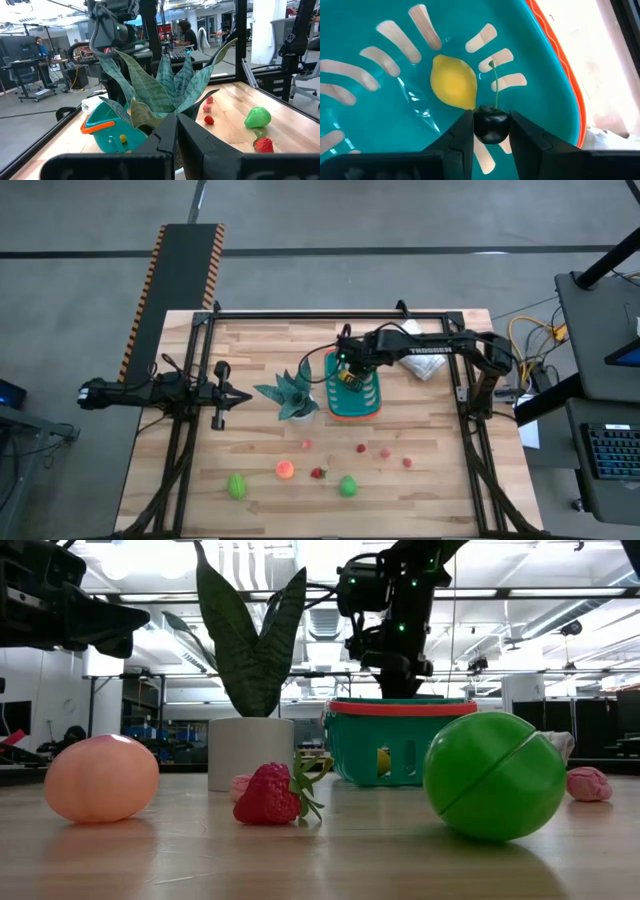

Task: Build produce basket
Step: Put the cherry into the basket

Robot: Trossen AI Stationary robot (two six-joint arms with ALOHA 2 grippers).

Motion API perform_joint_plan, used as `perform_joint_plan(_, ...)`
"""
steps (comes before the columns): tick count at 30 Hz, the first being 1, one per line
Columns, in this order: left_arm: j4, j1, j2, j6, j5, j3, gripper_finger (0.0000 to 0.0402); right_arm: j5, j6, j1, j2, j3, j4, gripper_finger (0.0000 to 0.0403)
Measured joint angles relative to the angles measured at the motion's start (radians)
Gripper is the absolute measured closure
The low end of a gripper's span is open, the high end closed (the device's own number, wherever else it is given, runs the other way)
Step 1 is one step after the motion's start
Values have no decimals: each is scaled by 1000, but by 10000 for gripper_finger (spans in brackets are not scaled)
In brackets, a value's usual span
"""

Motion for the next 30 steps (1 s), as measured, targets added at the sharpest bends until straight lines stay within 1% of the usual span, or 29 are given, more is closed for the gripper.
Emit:
perform_joint_plan(18,0,0,1,0,0,0,402,6,0,0,52,-1,9,314)
perform_joint_plan(30,0,0,0,0,0,0,402,6,-4,0,50,-1,23,314)
